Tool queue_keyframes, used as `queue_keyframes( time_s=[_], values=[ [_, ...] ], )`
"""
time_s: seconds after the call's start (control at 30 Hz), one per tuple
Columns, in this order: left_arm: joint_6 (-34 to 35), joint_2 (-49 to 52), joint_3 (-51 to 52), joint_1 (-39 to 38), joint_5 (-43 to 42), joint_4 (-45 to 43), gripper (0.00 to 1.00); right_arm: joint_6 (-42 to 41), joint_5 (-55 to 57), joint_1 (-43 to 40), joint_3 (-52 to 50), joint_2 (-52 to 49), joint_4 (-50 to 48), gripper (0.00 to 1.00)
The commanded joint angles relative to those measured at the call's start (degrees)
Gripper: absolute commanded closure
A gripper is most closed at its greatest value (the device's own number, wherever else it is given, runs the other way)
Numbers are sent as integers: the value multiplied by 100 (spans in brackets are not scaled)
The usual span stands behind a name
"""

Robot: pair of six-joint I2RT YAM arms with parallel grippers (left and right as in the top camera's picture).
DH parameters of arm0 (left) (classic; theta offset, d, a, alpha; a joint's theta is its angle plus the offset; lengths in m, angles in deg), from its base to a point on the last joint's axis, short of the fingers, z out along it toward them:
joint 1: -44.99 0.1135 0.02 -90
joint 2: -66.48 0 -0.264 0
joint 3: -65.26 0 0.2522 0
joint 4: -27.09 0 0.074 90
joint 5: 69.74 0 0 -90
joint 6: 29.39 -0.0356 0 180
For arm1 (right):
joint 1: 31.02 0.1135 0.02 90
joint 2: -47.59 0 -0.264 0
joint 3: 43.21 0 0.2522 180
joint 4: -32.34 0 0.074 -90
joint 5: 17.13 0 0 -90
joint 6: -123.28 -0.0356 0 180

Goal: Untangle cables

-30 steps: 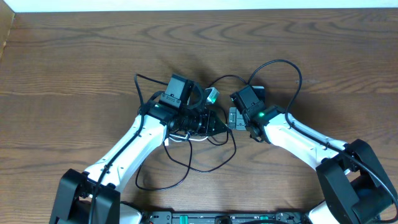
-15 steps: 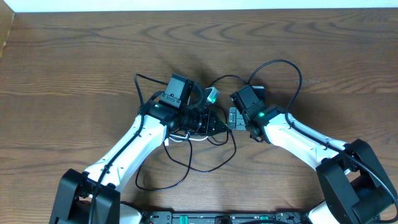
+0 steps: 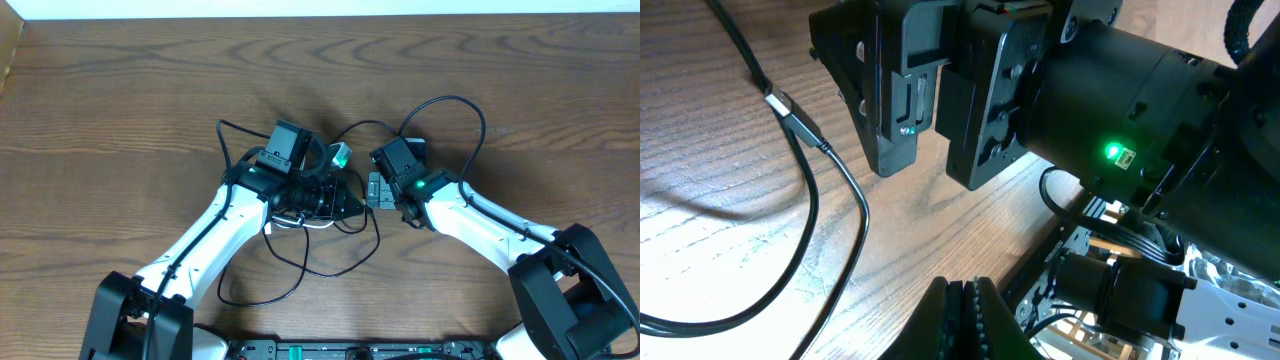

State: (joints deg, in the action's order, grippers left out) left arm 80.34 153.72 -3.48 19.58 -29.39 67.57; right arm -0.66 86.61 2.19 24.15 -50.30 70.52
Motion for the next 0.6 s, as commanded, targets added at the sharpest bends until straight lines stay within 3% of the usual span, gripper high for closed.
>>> queue_keyframes(
  time_s=[0.0, 0.57],
  values=[
    [-46, 22, 13, -17, -68, 13, 93, -74, 68, 0, 4, -33, 4, 1],
    [-98, 22, 13, -17, 66, 17, 92, -74, 70, 0, 4, -33, 4, 1]
  ],
)
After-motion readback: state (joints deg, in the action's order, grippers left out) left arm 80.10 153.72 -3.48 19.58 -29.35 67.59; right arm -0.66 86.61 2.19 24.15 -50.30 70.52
